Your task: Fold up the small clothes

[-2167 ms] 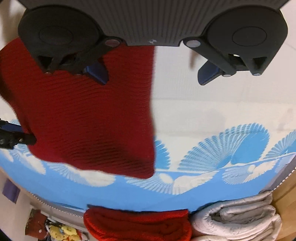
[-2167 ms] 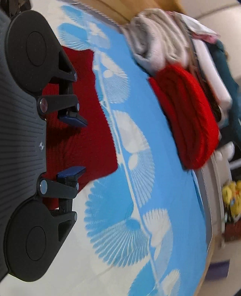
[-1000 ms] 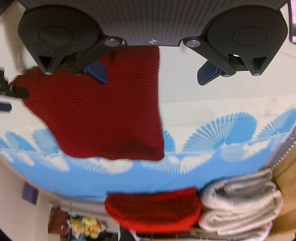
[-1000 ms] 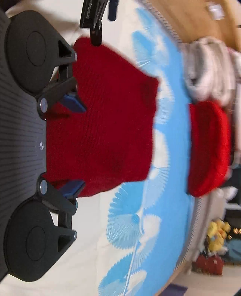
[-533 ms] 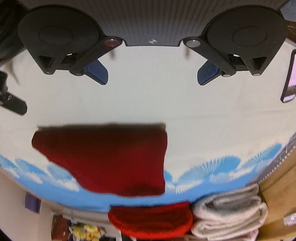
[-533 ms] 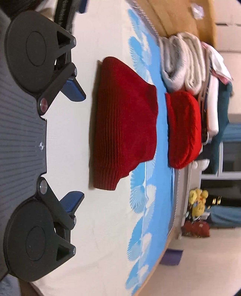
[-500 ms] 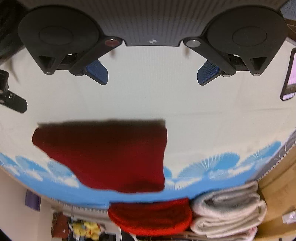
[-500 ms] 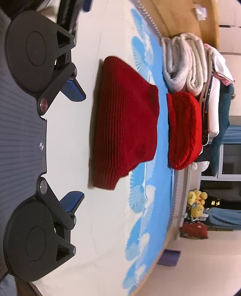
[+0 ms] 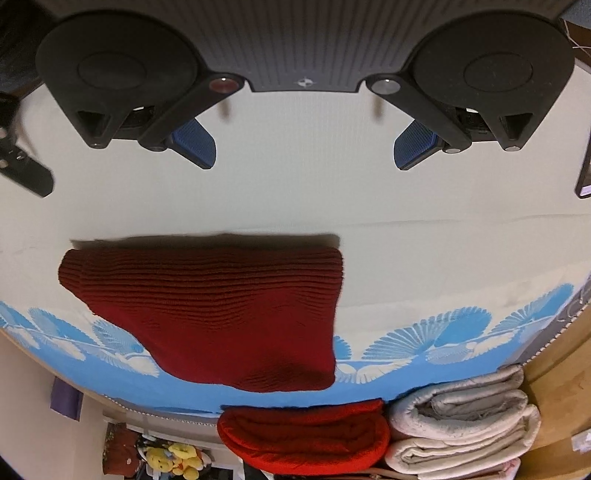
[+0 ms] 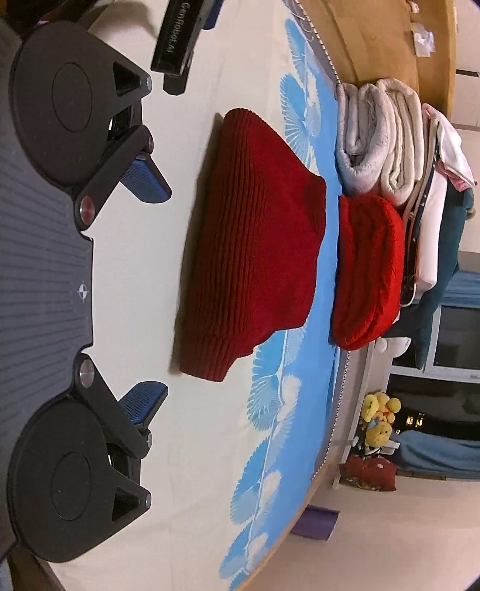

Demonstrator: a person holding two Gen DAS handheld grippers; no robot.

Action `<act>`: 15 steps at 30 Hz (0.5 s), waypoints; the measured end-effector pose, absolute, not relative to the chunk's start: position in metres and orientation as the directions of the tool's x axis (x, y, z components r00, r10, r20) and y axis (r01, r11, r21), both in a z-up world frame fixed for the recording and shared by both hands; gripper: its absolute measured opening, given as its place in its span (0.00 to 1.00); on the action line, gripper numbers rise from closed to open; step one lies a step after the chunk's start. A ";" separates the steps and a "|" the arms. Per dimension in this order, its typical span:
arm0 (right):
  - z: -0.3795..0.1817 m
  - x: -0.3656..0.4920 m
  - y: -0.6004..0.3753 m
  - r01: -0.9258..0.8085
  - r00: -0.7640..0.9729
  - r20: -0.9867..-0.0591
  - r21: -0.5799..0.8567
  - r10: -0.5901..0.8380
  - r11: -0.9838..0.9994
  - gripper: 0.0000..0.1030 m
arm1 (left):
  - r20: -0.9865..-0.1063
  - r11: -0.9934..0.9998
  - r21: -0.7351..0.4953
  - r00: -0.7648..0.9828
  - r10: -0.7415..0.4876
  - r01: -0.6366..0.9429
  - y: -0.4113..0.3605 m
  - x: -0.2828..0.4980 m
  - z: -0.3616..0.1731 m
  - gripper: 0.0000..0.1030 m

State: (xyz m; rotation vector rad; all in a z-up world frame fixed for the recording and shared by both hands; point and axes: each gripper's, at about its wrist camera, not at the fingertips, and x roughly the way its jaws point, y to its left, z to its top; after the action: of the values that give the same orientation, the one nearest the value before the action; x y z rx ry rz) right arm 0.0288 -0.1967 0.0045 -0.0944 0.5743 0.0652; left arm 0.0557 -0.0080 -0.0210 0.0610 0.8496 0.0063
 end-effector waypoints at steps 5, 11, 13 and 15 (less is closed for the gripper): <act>0.003 0.035 -0.199 -0.061 0.823 -0.567 -0.050 0.022 0.997 0.99 | -0.748 0.998 0.050 0.663 0.014 0.036 -0.011 0.057 -0.021 1.00; 0.001 0.038 -0.198 -0.057 0.812 -0.584 -0.037 0.025 0.998 0.99 | -0.738 0.998 0.053 0.674 0.020 0.029 -0.011 0.056 -0.019 1.00; 0.001 0.038 -0.197 -0.063 0.812 -0.582 -0.039 0.029 0.997 0.99 | -0.740 0.998 0.053 0.672 0.021 0.027 -0.011 0.057 -0.020 1.00; 0.002 0.037 -0.197 -0.068 0.813 -0.581 -0.044 0.030 0.997 0.99 | -0.740 0.998 0.056 0.672 0.023 0.027 -0.012 0.056 -0.020 1.00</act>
State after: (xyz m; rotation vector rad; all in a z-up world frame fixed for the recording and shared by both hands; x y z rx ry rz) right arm 0.0367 -0.1967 0.0015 -0.0633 0.6193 0.0519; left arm 0.0563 -0.0116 -0.0199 0.0642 0.8342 -0.0025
